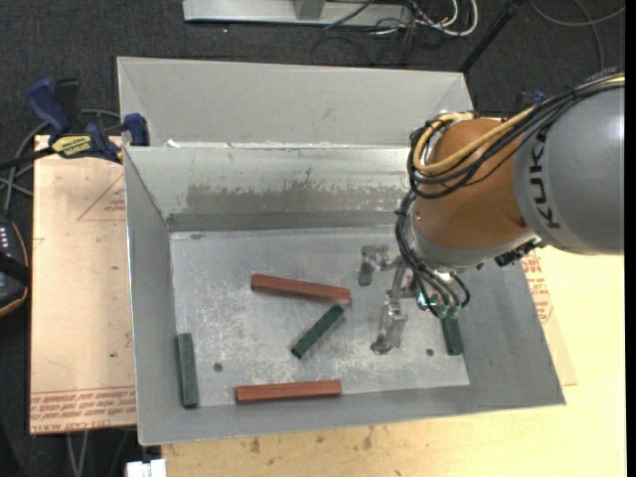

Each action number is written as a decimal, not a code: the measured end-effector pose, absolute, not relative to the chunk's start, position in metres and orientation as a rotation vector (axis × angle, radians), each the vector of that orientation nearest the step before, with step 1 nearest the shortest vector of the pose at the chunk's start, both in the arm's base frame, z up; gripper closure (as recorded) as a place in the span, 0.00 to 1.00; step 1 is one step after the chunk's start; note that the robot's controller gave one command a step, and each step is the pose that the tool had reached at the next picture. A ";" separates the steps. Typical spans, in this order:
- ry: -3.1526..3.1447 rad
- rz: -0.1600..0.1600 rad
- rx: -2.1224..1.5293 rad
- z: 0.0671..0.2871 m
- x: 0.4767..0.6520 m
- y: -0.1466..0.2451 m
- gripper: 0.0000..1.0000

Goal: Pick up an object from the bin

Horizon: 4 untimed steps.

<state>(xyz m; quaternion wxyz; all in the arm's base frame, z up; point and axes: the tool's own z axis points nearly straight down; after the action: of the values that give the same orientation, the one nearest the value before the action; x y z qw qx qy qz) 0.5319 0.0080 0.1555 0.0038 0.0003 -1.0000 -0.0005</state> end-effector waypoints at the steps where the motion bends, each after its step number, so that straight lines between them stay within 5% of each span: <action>1: -3.112 -0.002 0.463 0.073 0.550 0.053 0.00; 2: -3.114 -0.003 0.462 0.075 0.551 0.053 1.00; 4: -3.137 -0.003 0.163 0.086 0.534 0.098 1.00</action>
Offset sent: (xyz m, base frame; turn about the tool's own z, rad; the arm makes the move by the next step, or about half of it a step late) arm 0.0168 0.0434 -0.0832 -0.2961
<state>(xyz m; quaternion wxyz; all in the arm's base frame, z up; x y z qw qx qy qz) 0.5340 0.0980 0.0863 0.0001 0.0519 -0.9987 -0.0010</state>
